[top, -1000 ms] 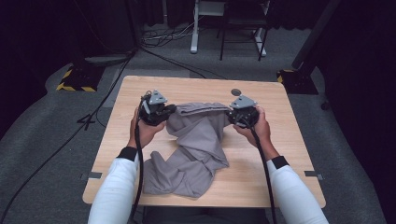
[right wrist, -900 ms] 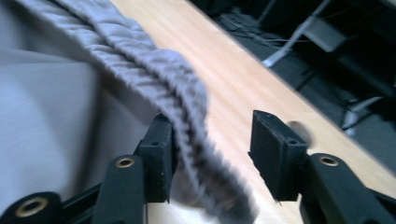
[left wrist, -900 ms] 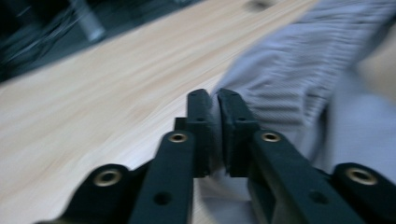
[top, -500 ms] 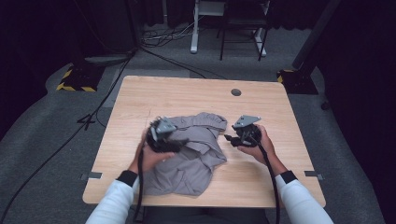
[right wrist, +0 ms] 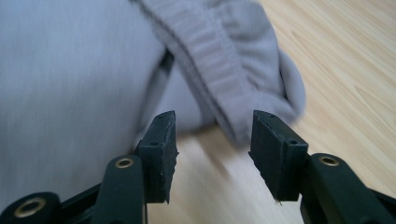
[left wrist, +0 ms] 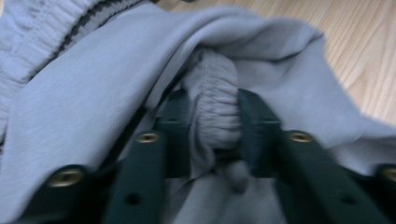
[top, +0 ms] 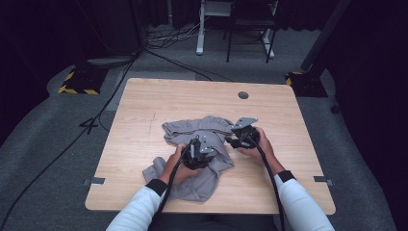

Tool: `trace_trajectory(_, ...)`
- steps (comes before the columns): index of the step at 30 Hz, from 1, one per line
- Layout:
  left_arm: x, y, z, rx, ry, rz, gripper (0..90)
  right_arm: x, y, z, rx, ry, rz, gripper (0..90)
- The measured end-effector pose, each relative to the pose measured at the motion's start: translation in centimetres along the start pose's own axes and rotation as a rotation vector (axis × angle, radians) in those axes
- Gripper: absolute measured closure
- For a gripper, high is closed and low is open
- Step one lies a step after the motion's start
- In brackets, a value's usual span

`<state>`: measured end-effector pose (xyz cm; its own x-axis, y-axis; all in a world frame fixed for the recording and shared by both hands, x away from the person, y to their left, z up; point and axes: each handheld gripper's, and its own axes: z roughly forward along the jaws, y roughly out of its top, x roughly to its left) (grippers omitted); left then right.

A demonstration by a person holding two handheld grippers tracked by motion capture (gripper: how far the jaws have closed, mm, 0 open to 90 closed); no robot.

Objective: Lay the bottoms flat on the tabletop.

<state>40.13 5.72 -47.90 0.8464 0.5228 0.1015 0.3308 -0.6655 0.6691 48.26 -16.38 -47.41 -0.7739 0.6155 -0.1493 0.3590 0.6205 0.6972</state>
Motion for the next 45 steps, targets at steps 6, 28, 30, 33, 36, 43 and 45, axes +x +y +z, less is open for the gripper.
trace_trajectory(6, 0.5, -1.5, -2.4, -0.079, -0.063, -0.029, 70.8, 0.6, 2.0, 2.2, 0.004, 0.023, -0.004, 45.0)
trace_trajectory(28, 6.3, -16.2, -15.0, -0.108, 0.176, -0.397, 71.2, -8.0, -2.7, -0.6, 0.285, -0.362, 0.145, 60.2)
trace_trajectory(30, 6.5, -17.4, -15.4, -0.085, 0.21, -0.429, 71.2, -8.9, -3.6, -1.3, 0.285, -0.368, 0.175, 59.7)
trace_trajectory(33, 6.7, -19.2, -16.0, -0.061, 0.224, -0.488, 71.2, -9.9, -4.8, -2.2, 0.286, -0.388, 0.208, 57.8)
trace_trajectory(36, 6.7, -20.2, -16.2, -0.05, 0.204, -0.52, 70.9, -11.0, -5.8, -3.1, 0.276, -0.38, 0.259, 50.8)
trace_trajectory(43, 4.9, -17.0, -16.2, -0.127, 0.196, -0.385, 41.8, -9.2, -6.4, -5.6, 0.11, -0.299, 0.254, 42.8)
trace_trajectory(45, 4.3, -15.2, -16.0, -0.151, 0.192, -0.337, 33.6, -7.7, -6.1, -6.6, 0.062, -0.255, 0.212, 42.6)
